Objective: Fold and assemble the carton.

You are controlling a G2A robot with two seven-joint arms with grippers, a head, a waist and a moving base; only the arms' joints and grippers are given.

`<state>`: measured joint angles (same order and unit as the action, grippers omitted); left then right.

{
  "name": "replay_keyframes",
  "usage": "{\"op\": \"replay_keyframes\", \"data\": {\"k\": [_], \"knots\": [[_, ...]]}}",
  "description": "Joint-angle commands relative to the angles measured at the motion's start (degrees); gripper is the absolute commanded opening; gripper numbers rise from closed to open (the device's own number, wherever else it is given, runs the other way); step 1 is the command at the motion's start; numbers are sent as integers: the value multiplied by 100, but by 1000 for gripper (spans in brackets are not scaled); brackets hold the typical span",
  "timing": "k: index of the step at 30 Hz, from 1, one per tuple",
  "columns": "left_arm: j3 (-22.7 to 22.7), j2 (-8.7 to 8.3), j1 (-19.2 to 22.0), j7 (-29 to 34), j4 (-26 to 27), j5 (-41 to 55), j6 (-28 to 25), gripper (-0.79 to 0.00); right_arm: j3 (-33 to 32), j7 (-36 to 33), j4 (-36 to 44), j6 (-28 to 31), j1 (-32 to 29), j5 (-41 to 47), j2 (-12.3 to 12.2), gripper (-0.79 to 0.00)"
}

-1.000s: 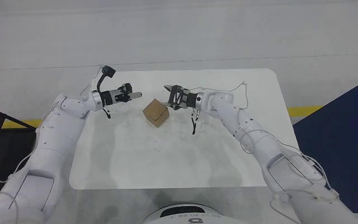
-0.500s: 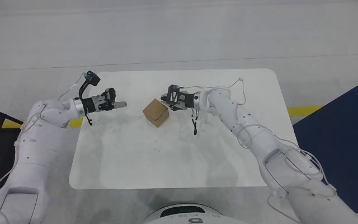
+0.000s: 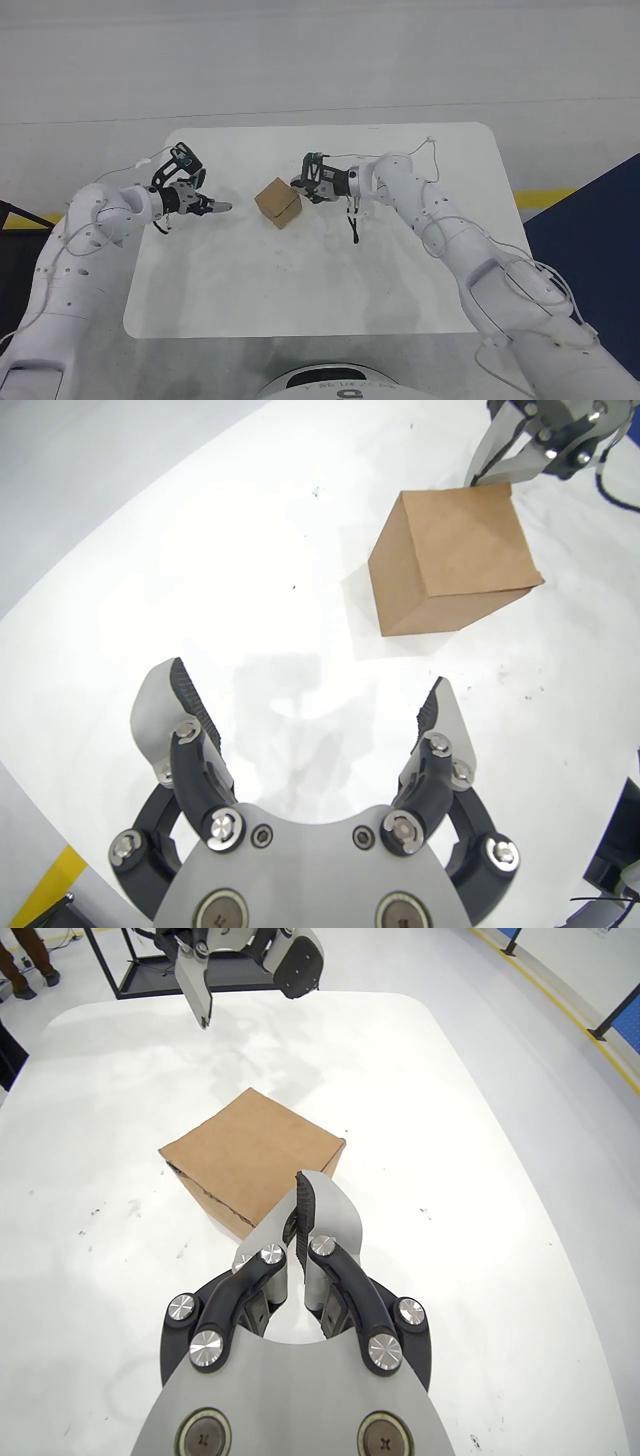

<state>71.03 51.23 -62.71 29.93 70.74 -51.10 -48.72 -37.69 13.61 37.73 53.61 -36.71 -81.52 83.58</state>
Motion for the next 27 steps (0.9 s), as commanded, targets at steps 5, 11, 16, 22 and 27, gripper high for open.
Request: {"op": "replay_keyframes", "data": {"k": [5, 11, 16, 22, 27], "knots": [[-158, 23, 28, -151, 46, -426, 110, 0, 202, 412, 88, 439, -44, -258, -29, -785], [-406, 78, 143, -232, 138, -725, 215, 0, 353, 1270, 103, 439, -53, -373, -214, -785], [-826, 160, 292, -191, 441, -1301, 279, 0, 103, 1825, 178, 380, -136, -658, -515, -785], [-1411, 319, 533, -205, 658, -1835, 530, 0, -367, 2149, 692, 151, -560, -969, -933, -785], [-2050, 511, 821, -320, 803, -2506, 776, 0, -804, 2055, 1388, 85, -1052, -1063, -1244, -785]]}}
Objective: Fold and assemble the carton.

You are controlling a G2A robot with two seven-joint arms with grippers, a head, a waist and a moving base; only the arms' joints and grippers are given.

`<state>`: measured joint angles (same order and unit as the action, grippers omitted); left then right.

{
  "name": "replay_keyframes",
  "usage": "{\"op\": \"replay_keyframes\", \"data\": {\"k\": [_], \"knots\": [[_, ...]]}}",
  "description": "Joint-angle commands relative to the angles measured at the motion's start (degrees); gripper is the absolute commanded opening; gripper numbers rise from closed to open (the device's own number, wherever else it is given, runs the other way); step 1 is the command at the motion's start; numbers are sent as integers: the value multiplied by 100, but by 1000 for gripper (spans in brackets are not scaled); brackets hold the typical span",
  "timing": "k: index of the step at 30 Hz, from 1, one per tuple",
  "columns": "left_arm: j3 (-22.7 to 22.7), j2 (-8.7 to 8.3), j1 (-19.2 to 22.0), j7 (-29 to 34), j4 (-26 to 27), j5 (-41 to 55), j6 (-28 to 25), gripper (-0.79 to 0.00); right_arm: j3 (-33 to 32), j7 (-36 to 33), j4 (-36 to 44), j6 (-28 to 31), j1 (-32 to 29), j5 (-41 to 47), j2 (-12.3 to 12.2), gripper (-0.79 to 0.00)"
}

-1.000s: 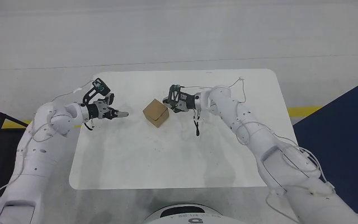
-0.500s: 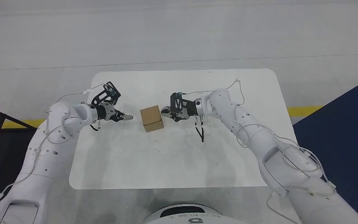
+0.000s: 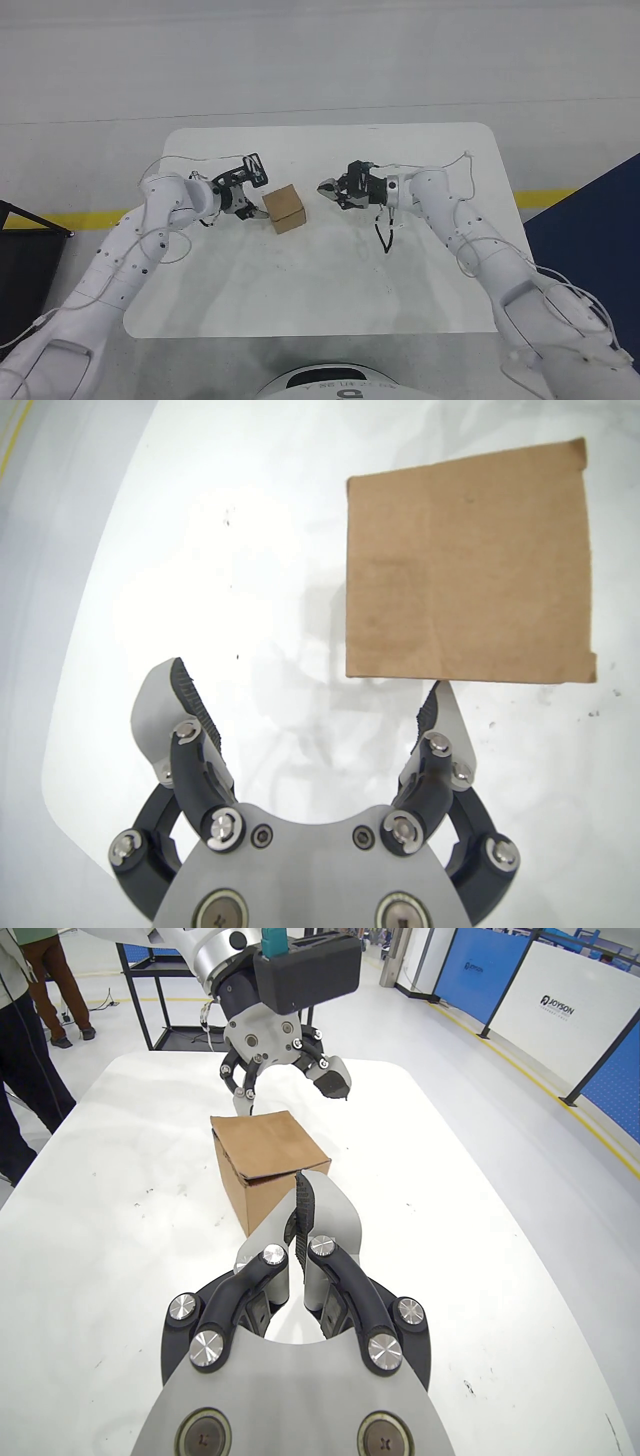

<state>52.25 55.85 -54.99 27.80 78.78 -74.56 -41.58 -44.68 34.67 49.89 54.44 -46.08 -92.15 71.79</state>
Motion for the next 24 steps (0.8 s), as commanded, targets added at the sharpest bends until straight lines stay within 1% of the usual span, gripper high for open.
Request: {"op": "replay_keyframes", "data": {"k": [1, 4, 6, 8, 11, 14, 15, 17, 18, 20, 21, 24], "knots": [[-261, 93, 108, -192, 3, -156, 105, 0, -185, -112, 308, 17, -206, -1, -116, -785], [-467, 208, 283, -320, -45, -170, 276, 0, -399, -316, 696, 57, -440, 37, -237, -785], [-520, 263, 367, -404, -123, -141, 403, 0, -496, -444, 961, 93, -559, 42, -295, -785], [-512, 285, 405, -461, -212, -125, 484, 0, -551, -547, 1154, 109, -627, 38, -330, -785], [-357, 263, 406, -544, -405, -83, 504, 0, -575, -791, 1415, 52, -641, 28, -345, -785], [-35, 163, 303, -687, -536, -111, 419, 0, -495, -1026, 1513, 50, -541, 124, -301, -785], [186, 102, 221, -797, -611, -92, 467, 0, -436, -1117, 1492, 68, -474, 172, -272, -785], [491, 26, 104, -930, -701, 18, 517, 0, -344, -1209, 1433, 97, -380, 244, -226, -785], [741, -43, 6, -1009, -746, 41, 533, 0, -251, -1291, 1344, 115, -289, 294, -179, -785], [1039, -128, -153, -1113, -737, 48, 543, 0, -122, -1426, 1215, 98, -167, 342, -111, -785], [1270, -192, -296, -1190, -684, 70, 544, 0, -25, -1491, 1108, 91, -72, 398, -56, -785], [1733, -315, -653, -1358, -458, 73, 571, 0, 165, -1651, 795, 19, 137, 498, 69, -785]]}}
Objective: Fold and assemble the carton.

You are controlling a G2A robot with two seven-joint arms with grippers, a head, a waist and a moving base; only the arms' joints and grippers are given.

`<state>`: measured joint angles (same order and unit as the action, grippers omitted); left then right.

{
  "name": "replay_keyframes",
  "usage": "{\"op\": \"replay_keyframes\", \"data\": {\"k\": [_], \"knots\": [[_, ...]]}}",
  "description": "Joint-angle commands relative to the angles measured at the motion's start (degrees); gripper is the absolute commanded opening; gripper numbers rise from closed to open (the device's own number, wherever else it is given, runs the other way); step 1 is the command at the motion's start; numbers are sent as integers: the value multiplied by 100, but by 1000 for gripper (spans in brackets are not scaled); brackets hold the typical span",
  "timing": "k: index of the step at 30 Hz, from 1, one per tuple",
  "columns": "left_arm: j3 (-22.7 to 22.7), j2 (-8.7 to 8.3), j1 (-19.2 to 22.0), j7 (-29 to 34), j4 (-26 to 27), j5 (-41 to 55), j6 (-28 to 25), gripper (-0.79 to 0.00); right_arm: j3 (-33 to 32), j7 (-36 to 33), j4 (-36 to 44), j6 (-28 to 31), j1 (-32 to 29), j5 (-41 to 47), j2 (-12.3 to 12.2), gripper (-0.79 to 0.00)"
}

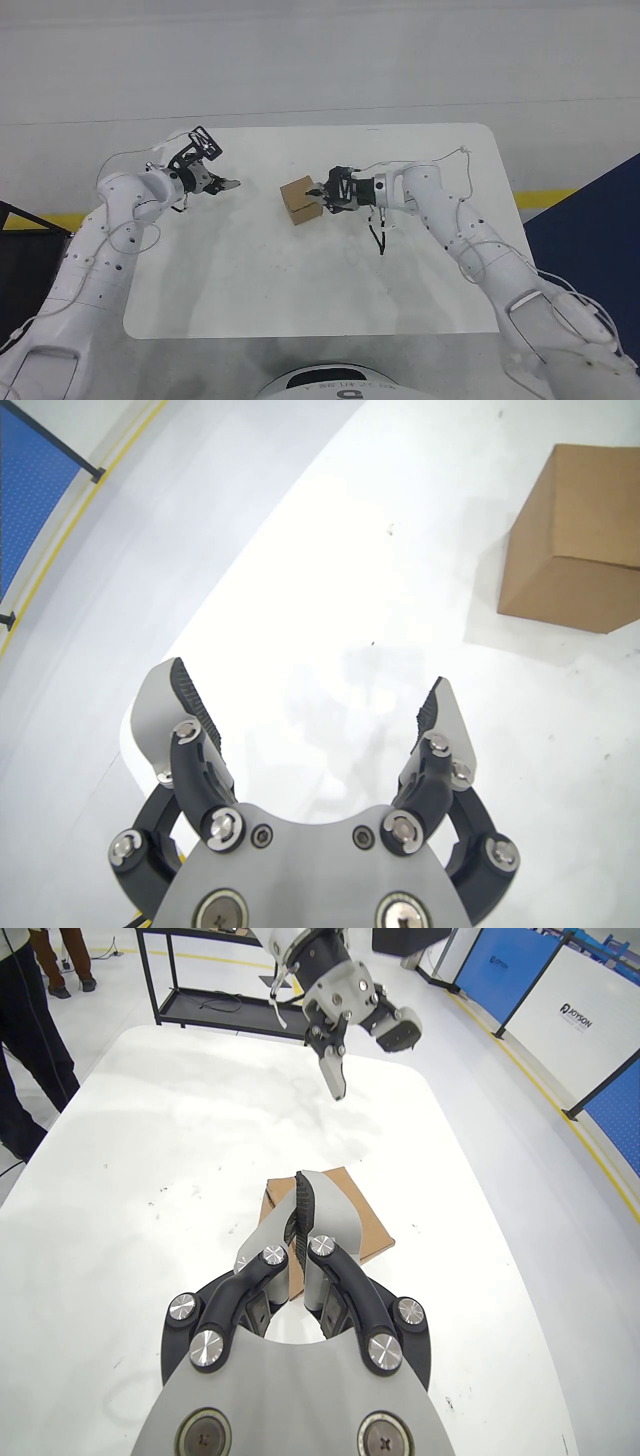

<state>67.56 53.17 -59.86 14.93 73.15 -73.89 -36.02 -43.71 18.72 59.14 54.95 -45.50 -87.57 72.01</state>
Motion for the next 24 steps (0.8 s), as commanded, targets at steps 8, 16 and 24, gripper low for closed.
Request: {"op": "replay_keyframes", "data": {"k": [8, 16, 24], "knots": [[883, -196, -862, -236, 583, 165, 32, 0, 414, -402, -750, -13, 440, 297, 306, -785], [978, -211, -975, -240, 694, 173, 46, 0, 492, -238, -794, -163, 521, 266, 390, -785], [978, -211, -975, -240, 694, 173, 46, 0, 565, -278, -973, -140, 604, 390, 487, -785]]}}
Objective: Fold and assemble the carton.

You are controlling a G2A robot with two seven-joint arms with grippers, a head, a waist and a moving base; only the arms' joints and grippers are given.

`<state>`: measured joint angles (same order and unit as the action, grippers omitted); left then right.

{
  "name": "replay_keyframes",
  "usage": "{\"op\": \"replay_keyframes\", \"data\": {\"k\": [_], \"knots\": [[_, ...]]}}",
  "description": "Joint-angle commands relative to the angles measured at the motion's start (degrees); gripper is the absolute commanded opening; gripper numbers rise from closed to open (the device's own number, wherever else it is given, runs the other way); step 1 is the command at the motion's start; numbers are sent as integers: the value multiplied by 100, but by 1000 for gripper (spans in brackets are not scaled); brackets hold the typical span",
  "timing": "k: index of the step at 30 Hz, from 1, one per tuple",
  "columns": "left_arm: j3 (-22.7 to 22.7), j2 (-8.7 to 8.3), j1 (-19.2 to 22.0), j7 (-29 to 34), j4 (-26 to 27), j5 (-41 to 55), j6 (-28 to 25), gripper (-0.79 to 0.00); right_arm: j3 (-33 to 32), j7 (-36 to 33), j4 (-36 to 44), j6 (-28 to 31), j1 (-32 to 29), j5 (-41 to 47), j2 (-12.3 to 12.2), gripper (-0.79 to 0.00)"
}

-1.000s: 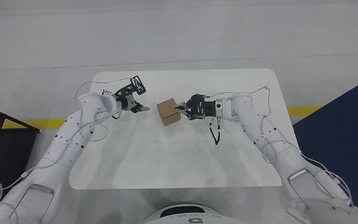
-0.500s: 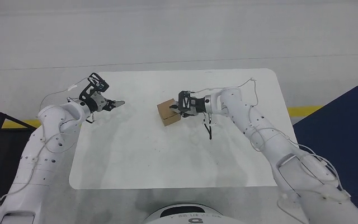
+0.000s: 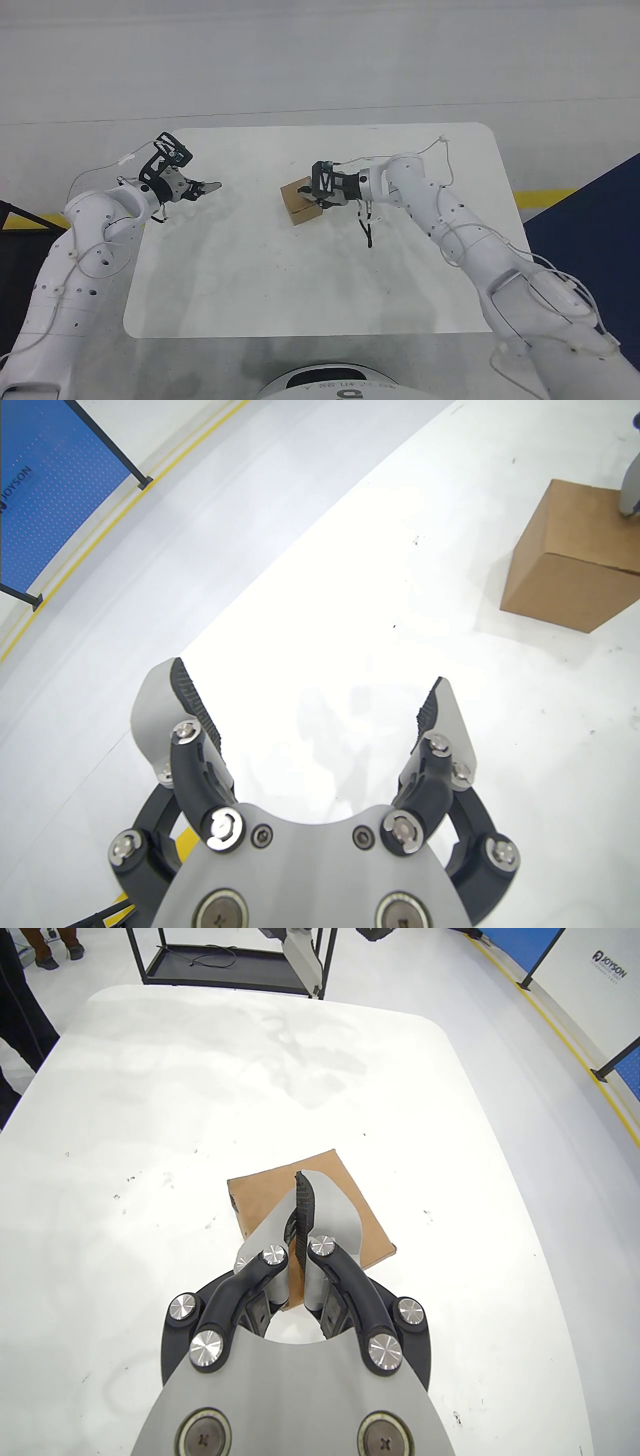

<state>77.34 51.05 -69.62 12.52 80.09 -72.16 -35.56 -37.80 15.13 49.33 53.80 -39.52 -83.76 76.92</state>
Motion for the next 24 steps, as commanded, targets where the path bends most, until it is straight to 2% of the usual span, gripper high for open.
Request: {"op": "replay_keyframes", "data": {"k": [1, 7, 12, 18, 21, 24], "knots": [[0, 0, 0, 0, 0, 0, 0, 0, -63, 156, 11, -60, 6, -10, -19, -785], [0, 0, 0, 0, 0, 0, 0, 0, -451, 514, -99, -358, -203, -117, -219, -785], [0, 0, 0, 0, 0, 0, 0, 0, -710, 217, -313, -437, -418, 28, -338, -785], [0, 0, 0, 0, 0, 0, 0, 0, -477, -35, -114, 32, -476, 281, -222, -785], [0, 0, 0, 0, 0, 0, 0, 0, -429, -6, -140, -27, -455, 310, -180, -785], [0, 0, 0, 0, 0, 0, 0, 0, -564, 98, -230, -379, -492, 297, -217, -785]]}}
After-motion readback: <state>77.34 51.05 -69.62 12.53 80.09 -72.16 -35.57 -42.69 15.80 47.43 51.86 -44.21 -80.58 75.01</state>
